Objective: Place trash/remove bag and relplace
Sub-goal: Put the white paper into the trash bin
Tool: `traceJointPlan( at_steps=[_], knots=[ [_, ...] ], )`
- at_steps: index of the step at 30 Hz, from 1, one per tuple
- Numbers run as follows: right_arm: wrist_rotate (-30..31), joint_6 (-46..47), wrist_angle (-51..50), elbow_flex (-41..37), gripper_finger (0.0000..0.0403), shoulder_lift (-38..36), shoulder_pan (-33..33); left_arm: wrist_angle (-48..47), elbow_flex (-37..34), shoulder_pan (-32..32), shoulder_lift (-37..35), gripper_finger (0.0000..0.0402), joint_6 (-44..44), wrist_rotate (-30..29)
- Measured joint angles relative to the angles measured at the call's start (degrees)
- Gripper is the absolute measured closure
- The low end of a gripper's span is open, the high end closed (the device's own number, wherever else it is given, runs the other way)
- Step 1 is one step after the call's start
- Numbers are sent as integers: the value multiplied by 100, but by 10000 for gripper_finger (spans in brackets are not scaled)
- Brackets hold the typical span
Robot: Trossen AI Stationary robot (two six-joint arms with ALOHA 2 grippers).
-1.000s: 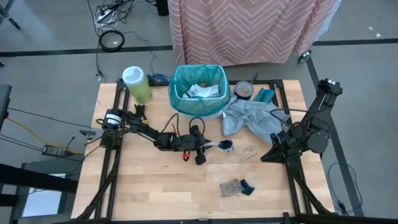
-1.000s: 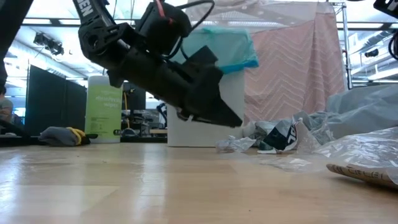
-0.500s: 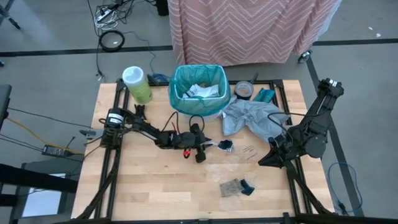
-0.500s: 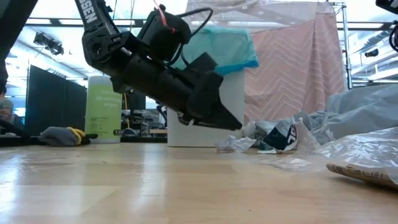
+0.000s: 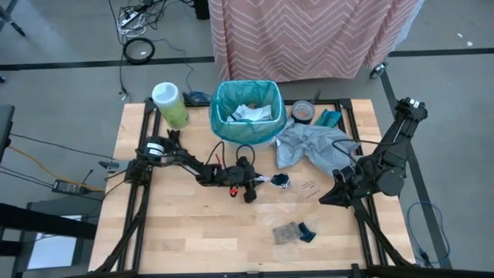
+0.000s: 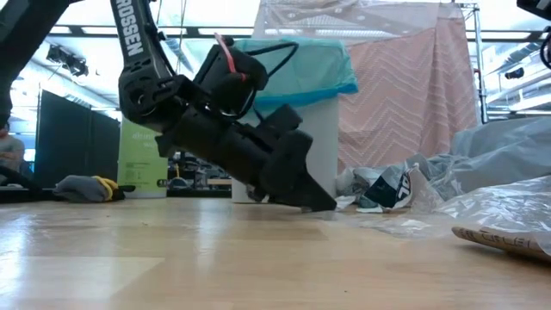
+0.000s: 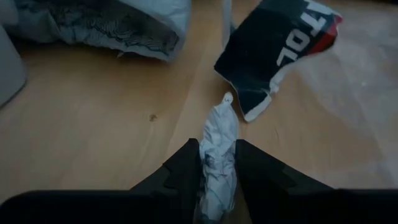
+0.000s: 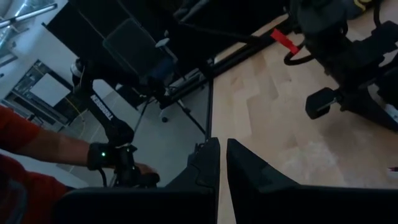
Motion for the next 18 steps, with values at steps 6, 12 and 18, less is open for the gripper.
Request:
traceJointPlan(
  at_steps=[6,12,18],
  knots=[
    [4,27,25,0,383,-2,-79,415,-8,-2,33,333,-412,-5],
    [7,10,22,0,383,-2,-180,788,346,-13,8,390,-1080,185],
    [7,-55,24,0,383,-2,-246,1445,1076,-64,-191,395,-1285,518]
  ],
)
